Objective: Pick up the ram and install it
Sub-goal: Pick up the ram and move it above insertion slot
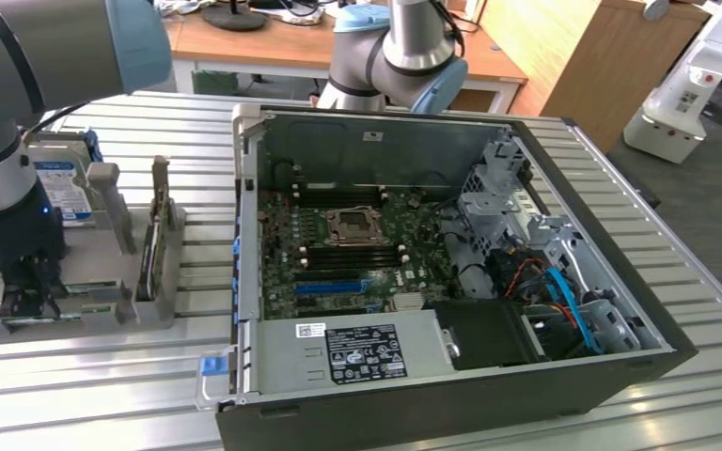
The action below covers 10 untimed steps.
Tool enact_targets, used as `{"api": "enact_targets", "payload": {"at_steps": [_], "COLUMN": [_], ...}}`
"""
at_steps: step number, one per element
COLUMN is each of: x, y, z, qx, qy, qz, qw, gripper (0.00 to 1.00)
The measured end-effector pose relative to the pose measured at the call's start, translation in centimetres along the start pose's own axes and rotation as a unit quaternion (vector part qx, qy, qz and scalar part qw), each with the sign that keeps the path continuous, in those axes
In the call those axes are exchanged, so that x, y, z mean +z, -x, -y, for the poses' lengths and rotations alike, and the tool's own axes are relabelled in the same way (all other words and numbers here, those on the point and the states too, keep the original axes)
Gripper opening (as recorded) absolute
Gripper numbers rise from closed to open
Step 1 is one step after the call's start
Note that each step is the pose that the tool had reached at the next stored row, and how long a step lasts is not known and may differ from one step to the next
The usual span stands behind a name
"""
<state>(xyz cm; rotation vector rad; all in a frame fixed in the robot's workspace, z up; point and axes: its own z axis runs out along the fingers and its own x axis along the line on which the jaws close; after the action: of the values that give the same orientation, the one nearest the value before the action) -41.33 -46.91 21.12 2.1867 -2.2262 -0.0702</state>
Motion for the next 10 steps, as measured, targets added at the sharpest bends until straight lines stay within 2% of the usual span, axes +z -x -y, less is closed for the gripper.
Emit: {"api": "enact_targets", "payload": {"at_steps": [10], "x": [1.09], "y": [-0.02], "z": [0.05], "qx": [0.000], "qy": [0.0000], "qz": [-0.0017], "qw": [1.0000], "gripper": [0.31]}}
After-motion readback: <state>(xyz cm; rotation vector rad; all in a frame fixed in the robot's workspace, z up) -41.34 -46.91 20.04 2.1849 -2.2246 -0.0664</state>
